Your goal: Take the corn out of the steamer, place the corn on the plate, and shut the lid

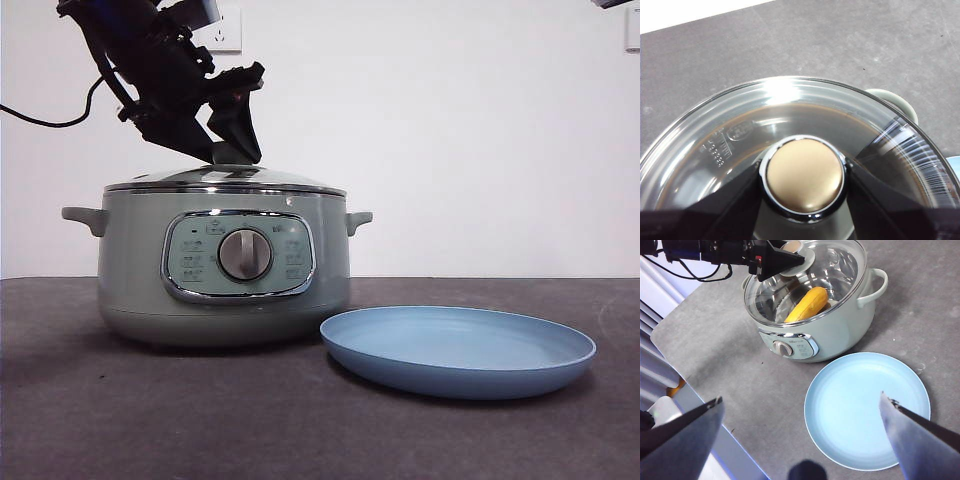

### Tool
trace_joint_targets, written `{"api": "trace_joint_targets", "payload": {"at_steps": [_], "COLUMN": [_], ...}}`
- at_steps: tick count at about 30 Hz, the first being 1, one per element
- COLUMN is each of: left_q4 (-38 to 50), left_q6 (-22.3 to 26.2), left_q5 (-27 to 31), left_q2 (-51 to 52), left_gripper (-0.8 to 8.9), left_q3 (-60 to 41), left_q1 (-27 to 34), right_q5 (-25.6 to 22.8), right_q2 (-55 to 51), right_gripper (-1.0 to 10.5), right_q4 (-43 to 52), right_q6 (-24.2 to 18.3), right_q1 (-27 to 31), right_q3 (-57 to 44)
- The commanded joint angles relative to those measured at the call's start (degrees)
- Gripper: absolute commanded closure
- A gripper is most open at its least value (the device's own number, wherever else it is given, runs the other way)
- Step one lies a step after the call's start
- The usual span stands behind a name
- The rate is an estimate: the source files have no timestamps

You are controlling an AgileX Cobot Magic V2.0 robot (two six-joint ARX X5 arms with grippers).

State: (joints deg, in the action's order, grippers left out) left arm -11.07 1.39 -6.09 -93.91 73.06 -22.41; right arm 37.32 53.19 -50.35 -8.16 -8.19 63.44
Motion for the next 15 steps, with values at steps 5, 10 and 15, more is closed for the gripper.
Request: {"api": "trace_joint_targets", "payload": {"at_steps": [5,10,15], "left_q4": [1.9,-0.8,-13.0], "left_q6": [0.2,0.2,0.9], "left_q5": [-0.5,-0.5,-0.4], "left_q2": [5.4,11.8,21.7], "left_gripper": [8.22,8.22,8.22], "left_q3": [0.2,0.2,0.2], "left_q1": [0.1,0.1,0.1], "right_q5": [-0.2,-0.2,-0.2], "right_q2": [0.1,0.1,0.1], "right_gripper": [3.5,3.5,3.5], "right_q4": [0.2,0.2,0.2], "right_q6": [-0.2,-0.2,-0.2], "right_q1": [-0.1,-0.1,-0.1], "right_q3": [0.2,0.2,0.2]}}
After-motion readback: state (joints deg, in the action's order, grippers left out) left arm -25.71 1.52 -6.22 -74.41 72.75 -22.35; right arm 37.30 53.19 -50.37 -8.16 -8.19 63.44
